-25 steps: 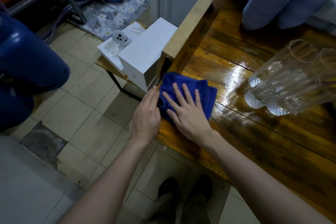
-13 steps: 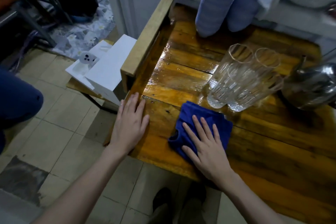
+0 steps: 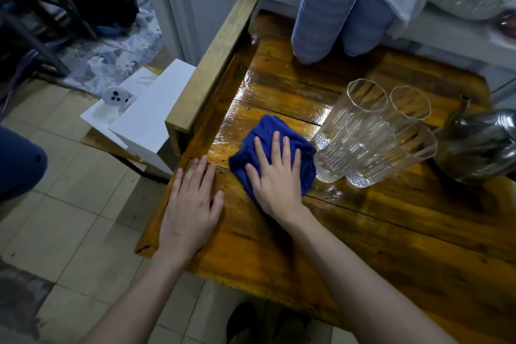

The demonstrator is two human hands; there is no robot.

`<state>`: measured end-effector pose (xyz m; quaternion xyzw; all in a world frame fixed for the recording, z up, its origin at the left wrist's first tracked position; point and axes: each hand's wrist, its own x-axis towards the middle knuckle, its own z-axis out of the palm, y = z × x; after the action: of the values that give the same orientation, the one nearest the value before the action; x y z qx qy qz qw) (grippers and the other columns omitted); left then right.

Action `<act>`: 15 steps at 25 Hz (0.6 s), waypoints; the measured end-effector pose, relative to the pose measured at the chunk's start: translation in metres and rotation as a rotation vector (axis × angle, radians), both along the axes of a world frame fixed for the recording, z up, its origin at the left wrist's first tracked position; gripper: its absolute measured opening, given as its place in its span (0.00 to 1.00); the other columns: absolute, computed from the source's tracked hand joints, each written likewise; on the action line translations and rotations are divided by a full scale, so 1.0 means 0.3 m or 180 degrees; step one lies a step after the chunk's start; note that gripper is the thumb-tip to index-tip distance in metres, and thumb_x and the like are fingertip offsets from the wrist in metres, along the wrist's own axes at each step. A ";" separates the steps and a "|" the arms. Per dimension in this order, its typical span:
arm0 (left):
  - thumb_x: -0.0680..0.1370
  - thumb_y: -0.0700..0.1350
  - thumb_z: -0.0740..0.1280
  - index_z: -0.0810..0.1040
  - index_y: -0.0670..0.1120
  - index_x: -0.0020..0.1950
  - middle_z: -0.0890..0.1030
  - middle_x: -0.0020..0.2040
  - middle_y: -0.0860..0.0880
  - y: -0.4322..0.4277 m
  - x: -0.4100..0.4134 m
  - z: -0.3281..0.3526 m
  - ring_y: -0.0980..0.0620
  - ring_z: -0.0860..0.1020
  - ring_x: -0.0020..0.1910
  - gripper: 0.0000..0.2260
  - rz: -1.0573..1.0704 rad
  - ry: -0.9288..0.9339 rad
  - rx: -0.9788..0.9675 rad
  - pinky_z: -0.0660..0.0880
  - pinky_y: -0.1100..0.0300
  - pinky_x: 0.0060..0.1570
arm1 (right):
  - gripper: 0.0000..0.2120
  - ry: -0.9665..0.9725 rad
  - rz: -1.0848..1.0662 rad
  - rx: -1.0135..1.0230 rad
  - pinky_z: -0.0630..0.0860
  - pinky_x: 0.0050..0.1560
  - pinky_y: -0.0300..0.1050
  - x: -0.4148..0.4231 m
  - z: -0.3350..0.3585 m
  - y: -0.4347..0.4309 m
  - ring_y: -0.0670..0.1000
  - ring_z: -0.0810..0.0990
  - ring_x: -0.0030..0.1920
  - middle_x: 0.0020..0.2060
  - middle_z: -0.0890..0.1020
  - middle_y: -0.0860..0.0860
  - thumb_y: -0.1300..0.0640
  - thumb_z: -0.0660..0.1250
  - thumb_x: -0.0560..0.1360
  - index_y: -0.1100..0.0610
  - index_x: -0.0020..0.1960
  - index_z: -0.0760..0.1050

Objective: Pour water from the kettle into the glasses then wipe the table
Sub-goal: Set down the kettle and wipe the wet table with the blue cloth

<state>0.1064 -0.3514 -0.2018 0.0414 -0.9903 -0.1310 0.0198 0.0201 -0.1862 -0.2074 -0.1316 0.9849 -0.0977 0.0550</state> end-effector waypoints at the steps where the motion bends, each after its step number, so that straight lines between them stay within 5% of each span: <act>1: 0.81 0.54 0.51 0.59 0.47 0.77 0.58 0.78 0.47 -0.002 -0.001 -0.002 0.52 0.54 0.78 0.25 0.0007 -0.0001 0.0010 0.48 0.51 0.77 | 0.31 0.0014 -0.0234 0.0048 0.40 0.75 0.63 -0.026 -0.002 -0.025 0.61 0.42 0.78 0.79 0.45 0.60 0.38 0.41 0.80 0.49 0.80 0.46; 6: 0.81 0.55 0.53 0.59 0.48 0.77 0.58 0.78 0.48 -0.007 -0.004 -0.006 0.53 0.54 0.78 0.25 0.0016 -0.0007 0.0058 0.46 0.53 0.77 | 0.31 -0.0036 -0.0778 0.0038 0.40 0.75 0.65 -0.074 -0.003 -0.076 0.64 0.43 0.78 0.79 0.46 0.62 0.40 0.42 0.80 0.51 0.80 0.46; 15: 0.81 0.55 0.53 0.61 0.46 0.76 0.60 0.78 0.47 -0.007 0.002 0.003 0.51 0.55 0.77 0.25 -0.0045 -0.0014 0.0049 0.49 0.51 0.76 | 0.28 0.0060 0.0404 -0.0041 0.46 0.76 0.60 0.184 0.014 0.061 0.55 0.44 0.79 0.80 0.50 0.54 0.41 0.44 0.82 0.48 0.79 0.50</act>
<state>0.1069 -0.3535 -0.2009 0.0348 -0.9896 -0.1387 0.0163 0.0754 -0.1681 -0.2033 -0.1952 0.9744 -0.0991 0.0509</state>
